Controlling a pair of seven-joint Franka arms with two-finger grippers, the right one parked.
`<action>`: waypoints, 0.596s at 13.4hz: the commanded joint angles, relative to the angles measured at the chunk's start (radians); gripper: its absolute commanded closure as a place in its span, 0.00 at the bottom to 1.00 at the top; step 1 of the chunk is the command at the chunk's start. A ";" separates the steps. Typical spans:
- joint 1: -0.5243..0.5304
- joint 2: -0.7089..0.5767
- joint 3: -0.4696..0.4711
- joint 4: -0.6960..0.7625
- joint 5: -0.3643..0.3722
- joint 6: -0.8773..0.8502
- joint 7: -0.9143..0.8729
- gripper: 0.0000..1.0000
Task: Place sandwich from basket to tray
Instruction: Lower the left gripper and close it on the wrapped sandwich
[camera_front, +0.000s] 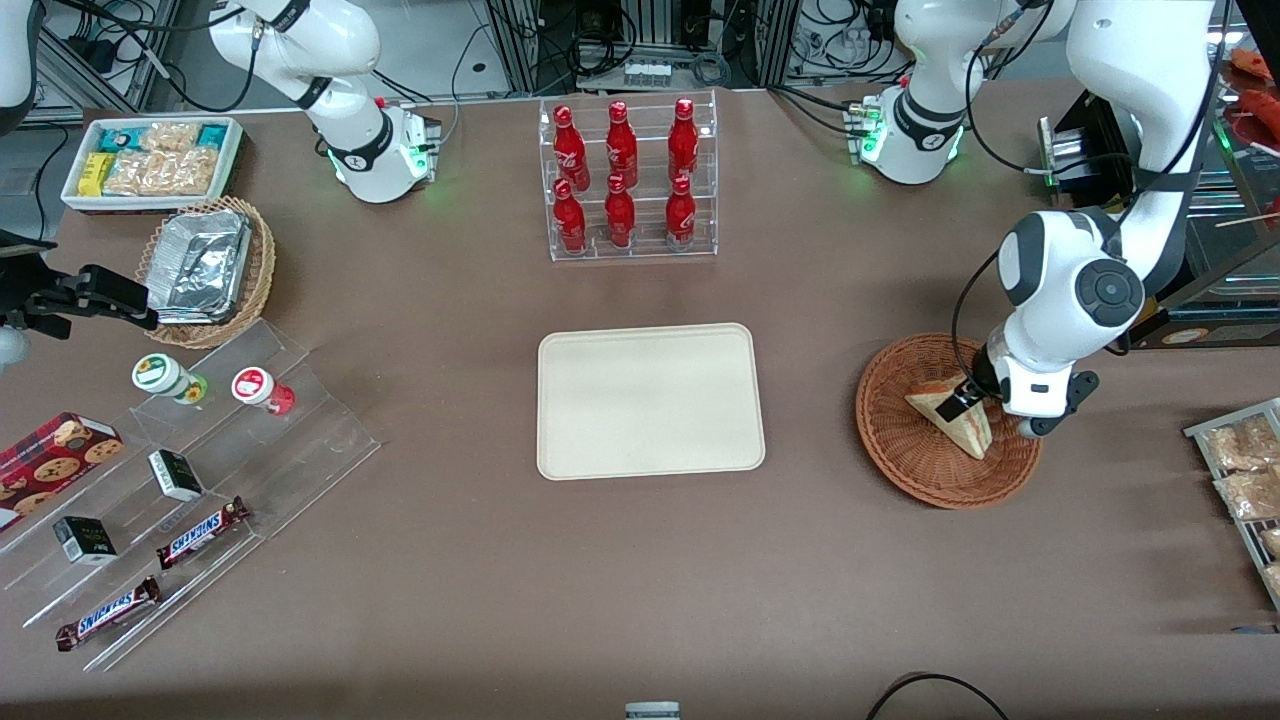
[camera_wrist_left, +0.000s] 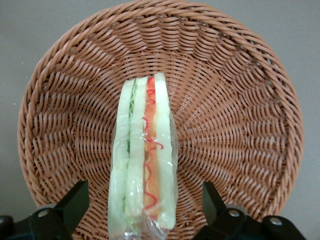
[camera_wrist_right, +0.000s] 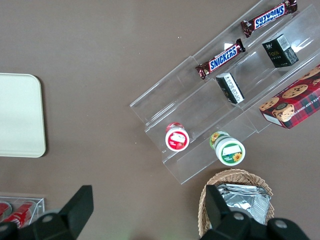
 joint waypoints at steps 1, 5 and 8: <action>0.014 0.007 -0.009 -0.018 0.008 0.040 -0.019 0.09; 0.014 0.009 -0.009 -0.032 -0.003 0.040 -0.054 0.62; 0.012 -0.002 -0.009 -0.033 -0.003 0.028 -0.059 1.00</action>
